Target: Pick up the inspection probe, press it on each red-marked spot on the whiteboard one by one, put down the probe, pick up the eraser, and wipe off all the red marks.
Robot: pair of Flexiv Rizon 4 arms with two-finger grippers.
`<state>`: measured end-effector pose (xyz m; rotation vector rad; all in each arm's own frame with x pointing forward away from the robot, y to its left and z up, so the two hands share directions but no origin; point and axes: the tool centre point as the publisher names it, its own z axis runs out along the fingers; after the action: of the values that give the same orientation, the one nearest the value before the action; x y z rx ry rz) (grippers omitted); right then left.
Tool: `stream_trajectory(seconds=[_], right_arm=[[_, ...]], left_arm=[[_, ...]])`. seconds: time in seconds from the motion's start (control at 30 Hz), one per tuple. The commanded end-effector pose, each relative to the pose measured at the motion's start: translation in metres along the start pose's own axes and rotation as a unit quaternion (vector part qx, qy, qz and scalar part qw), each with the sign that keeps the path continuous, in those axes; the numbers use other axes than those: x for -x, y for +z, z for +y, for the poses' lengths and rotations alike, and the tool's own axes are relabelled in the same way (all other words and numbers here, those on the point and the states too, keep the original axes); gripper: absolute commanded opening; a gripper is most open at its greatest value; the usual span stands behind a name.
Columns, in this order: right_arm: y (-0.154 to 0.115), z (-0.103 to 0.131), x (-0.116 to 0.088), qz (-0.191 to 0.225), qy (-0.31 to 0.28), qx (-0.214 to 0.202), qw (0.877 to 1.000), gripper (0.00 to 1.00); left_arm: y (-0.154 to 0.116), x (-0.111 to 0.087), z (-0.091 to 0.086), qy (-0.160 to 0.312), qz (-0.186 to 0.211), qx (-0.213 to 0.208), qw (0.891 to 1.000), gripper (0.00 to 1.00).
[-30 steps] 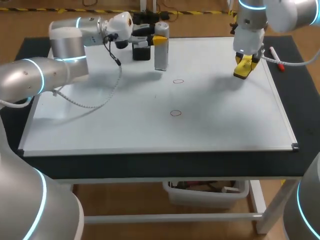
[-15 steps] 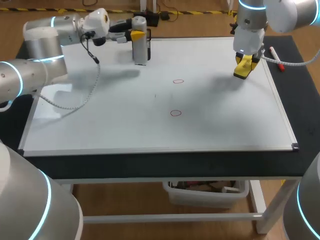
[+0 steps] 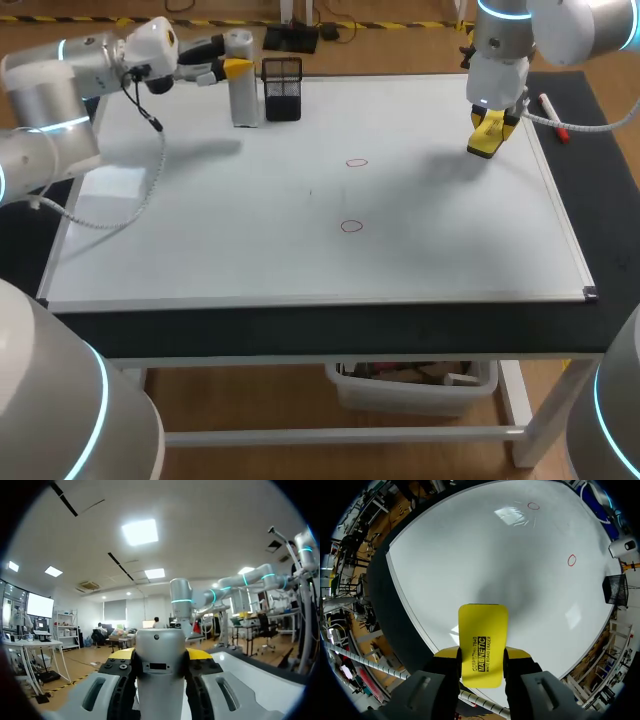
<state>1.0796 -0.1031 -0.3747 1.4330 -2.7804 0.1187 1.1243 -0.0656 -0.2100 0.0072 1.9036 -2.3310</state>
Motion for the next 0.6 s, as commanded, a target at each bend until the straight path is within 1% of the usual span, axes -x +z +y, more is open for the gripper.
stream_trajectory(seconds=[0.03, 0.6], right_arm=[[-0.001, -0.001, 0.0, 0.001, -0.001, -0.001, 1.0, 0.0], [-0.001, -0.001, 0.0, 0.001, -0.001, -0.001, 1.0, 0.0]], left_arm=[[-0.009, -0.006, -0.008, 0.003, -0.056, 0.003, 0.998, 0.0], [-0.051, 0.001, -0.017, 0.009, -0.095, -0.003, 0.995, 0.0]])
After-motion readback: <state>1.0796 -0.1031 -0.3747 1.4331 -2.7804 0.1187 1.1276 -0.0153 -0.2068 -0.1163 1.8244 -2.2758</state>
